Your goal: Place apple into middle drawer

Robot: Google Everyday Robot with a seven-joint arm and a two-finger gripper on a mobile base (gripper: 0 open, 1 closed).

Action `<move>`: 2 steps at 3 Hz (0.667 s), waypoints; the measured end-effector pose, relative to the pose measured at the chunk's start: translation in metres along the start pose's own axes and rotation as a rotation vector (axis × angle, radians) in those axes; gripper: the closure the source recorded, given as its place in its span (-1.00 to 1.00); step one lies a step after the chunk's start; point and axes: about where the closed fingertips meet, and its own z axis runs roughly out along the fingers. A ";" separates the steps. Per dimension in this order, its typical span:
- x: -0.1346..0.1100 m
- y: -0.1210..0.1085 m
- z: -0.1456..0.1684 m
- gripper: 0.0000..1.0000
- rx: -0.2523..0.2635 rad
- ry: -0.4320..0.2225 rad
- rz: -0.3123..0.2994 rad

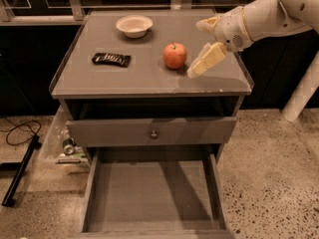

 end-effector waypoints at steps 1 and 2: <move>0.009 -0.010 0.007 -1.00 0.020 -0.078 0.079; 0.022 -0.020 0.019 -1.00 0.035 -0.154 0.191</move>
Offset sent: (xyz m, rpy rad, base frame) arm 0.0419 -0.0152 -0.0392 0.3440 0.1457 -0.1854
